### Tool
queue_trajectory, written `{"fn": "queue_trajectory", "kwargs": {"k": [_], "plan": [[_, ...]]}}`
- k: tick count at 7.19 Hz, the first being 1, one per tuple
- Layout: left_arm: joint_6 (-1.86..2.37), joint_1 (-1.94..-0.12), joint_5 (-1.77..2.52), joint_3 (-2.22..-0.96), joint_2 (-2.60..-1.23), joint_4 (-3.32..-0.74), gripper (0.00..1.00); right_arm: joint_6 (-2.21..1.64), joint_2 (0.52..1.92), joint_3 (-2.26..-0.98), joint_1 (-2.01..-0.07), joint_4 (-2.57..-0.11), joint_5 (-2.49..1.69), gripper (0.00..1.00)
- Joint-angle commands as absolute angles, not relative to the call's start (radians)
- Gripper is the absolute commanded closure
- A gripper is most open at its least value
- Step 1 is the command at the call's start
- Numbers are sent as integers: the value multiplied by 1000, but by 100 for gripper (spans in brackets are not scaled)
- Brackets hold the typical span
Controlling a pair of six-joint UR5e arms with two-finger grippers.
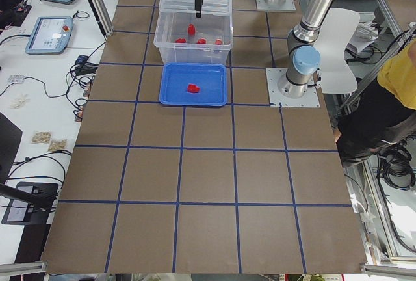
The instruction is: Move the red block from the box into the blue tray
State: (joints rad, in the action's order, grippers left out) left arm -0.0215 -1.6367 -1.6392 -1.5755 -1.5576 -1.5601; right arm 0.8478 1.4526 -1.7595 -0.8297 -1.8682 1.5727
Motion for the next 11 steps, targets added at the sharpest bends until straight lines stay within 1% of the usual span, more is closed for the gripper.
{"fn": "queue_trajectory", "kwargs": {"k": [1, 2, 7, 11], "plan": [[-21, -1637, -1641, -1577, -1559, -1560, 0, 740, 1448, -1796, -834, -1867, 1566, 0], [-21, -1635, -1641, -1575, -1557, -1560, 0, 732, 1450, -1816, -834, -1868, 1566, 0], [-18, -1637, -1637, -1580, -1552, -1560, 0, 664, 1456, -1818, -896, -1865, 1566, 0], [-15, -1632, -1638, -1580, -1551, -1559, 0, 511, 1476, -1818, -1006, -1864, 1568, 0]]}}
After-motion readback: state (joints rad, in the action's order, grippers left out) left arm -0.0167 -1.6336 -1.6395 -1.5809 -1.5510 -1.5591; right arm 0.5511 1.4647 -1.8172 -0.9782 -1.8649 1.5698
